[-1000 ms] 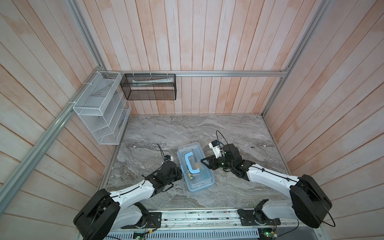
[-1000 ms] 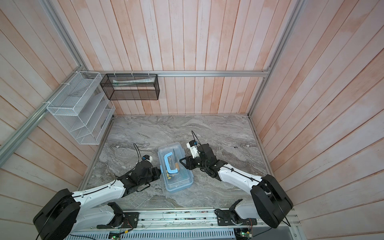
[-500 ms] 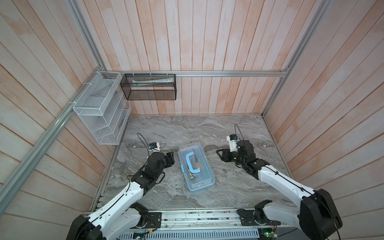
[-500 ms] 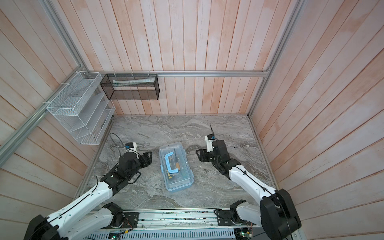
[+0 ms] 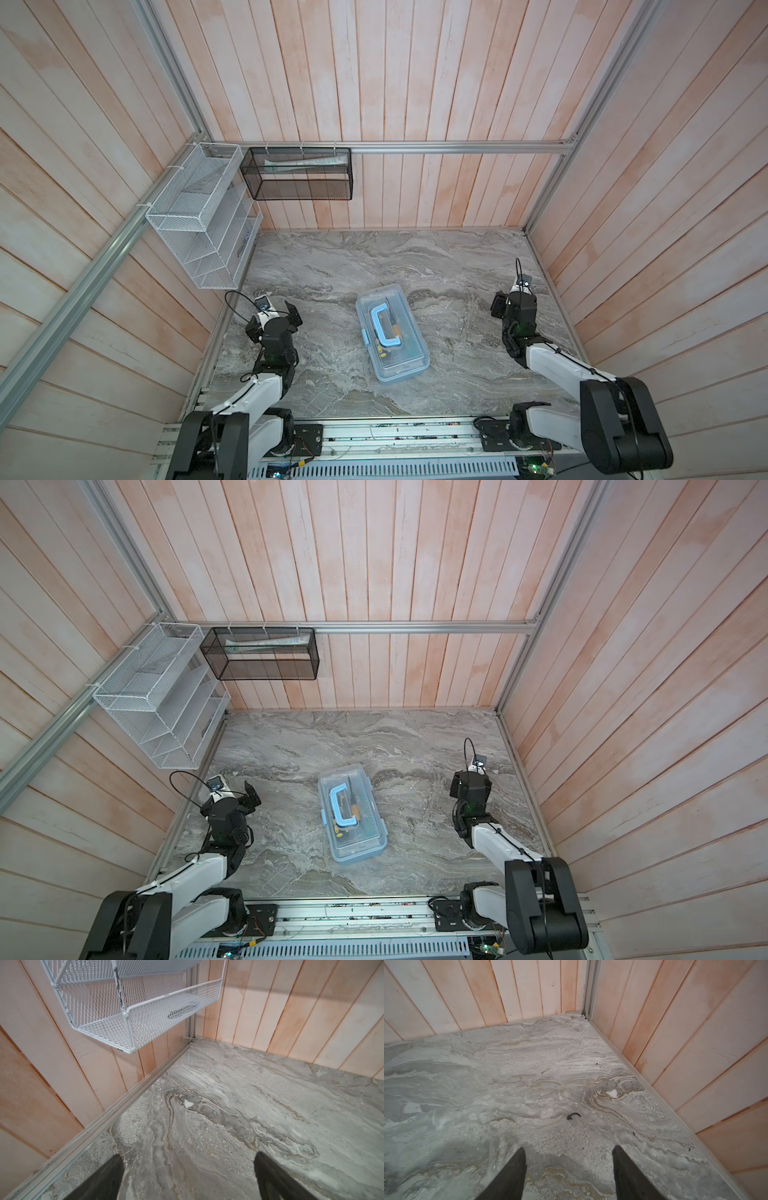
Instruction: Pack the tool kit
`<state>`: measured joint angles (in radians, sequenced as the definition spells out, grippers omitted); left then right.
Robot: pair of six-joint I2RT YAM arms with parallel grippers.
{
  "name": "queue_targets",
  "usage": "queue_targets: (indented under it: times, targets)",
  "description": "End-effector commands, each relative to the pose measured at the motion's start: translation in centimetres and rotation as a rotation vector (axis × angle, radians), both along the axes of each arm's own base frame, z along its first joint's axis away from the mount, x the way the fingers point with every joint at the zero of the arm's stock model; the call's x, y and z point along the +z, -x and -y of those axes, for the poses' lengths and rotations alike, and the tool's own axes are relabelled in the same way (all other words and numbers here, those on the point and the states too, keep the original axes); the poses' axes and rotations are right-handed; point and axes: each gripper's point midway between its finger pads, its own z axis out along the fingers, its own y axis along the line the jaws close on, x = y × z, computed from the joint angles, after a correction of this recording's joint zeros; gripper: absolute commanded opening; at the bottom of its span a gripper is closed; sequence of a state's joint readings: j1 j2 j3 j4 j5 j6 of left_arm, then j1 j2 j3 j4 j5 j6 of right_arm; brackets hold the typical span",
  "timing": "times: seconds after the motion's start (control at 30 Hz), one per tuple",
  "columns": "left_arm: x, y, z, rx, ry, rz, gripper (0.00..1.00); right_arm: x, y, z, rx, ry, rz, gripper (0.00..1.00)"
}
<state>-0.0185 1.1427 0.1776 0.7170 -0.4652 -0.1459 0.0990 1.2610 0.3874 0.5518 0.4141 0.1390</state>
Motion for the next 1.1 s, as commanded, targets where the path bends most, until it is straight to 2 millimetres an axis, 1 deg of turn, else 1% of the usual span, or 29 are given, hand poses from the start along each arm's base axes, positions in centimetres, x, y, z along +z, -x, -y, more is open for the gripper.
queue_targets:
  times: [0.0, 0.03, 0.07, 0.13, 0.17, 0.23, 0.27, 0.3, 0.33, 0.4, 0.43, 0.47, 0.5, 0.53, 0.57, 0.6, 0.67, 0.73, 1.07]
  targets:
    - [3.3, -1.7, 1.6, -0.15, -0.045, 0.19, 1.0, 3.4, -0.6, 1.2, -0.034, 0.043, 0.213, 0.64]
    - [3.5, -2.5, 1.8, -0.168, -0.075, 0.178, 1.0, 3.2, -0.8, 0.8, 0.008, 0.029, 0.239, 0.64]
    - [2.6, -3.4, 2.3, -0.209, -0.059, 0.109, 1.0, 2.8, -1.1, 0.3, 0.051, 0.063, 0.229, 0.63]
    - [2.4, -3.8, 2.9, -0.254, -0.078, 0.1, 1.0, 1.9, -1.1, 0.0, 0.067, 0.068, 0.229, 0.62]
    - [2.4, -4.0, 2.9, -0.259, -0.077, 0.093, 1.0, 1.5, -0.7, -0.1, 0.082, 0.069, 0.248, 0.63]
    - [2.3, -4.0, 3.6, -0.297, -0.077, 0.085, 1.0, 0.9, 0.4, 0.6, 0.038, 0.056, 0.295, 0.63]
    - [2.4, -3.9, 4.1, -0.327, -0.072, 0.098, 1.0, 1.1, 0.6, 0.7, 0.034, 0.064, 0.327, 0.68]
    - [2.4, -3.8, 4.6, -0.352, -0.055, 0.109, 1.0, 1.3, 0.4, 0.6, 0.038, 0.076, 0.34, 0.74]
    - [2.8, -3.8, 5.1, -0.381, -0.04, 0.145, 1.0, 0.8, 0.0, 0.5, 0.038, 0.077, 0.308, 0.77]
    - [2.3, -4.4, 5.9, -0.43, -0.034, 0.163, 1.0, 0.1, -0.4, 0.4, 0.045, 0.057, 0.245, 0.79]
    - [1.2, -4.8, 6.1, -0.44, -0.032, 0.153, 0.99, 0.2, -0.5, 0.4, 0.058, 0.046, 0.244, 0.79]
    - [0.8, -5.6, 5.9, -0.432, -0.037, 0.168, 0.98, 0.3, -0.6, 0.6, 0.052, 0.047, 0.252, 0.8]
    - [0.5, -5.9, 6.0, -0.436, -0.034, 0.15, 0.99, 0.2, -0.5, 0.6, 0.049, 0.043, 0.254, 0.84]
    - [-0.1, -6.4, 6.3, -0.459, -0.012, 0.072, 0.99, 0.2, -0.5, 0.6, 0.05, 0.043, 0.253, 0.98]
    - [-0.2, -6.7, 5.5, -0.411, -0.012, 0.079, 1.0, 0.2, -0.6, 0.6, 0.054, 0.042, 0.248, 0.98]
    - [0.0, -6.6, 5.5, -0.401, -0.027, 0.106, 1.0, 0.2, -0.6, 0.6, 0.052, 0.043, 0.25, 0.98]
    - [-0.3, -6.8, 5.6, -0.407, -0.013, 0.061, 1.0, 0.2, -0.6, 0.6, 0.051, 0.044, 0.249, 0.98]
    - [0.0, -6.7, 5.7, -0.408, -0.025, 0.088, 1.0, 0.2, -0.6, 0.6, 0.051, 0.044, 0.25, 0.98]
    - [-0.2, -6.9, 5.8, -0.409, -0.021, 0.068, 1.0, 0.2, -0.6, 0.6, 0.054, 0.045, 0.248, 0.98]
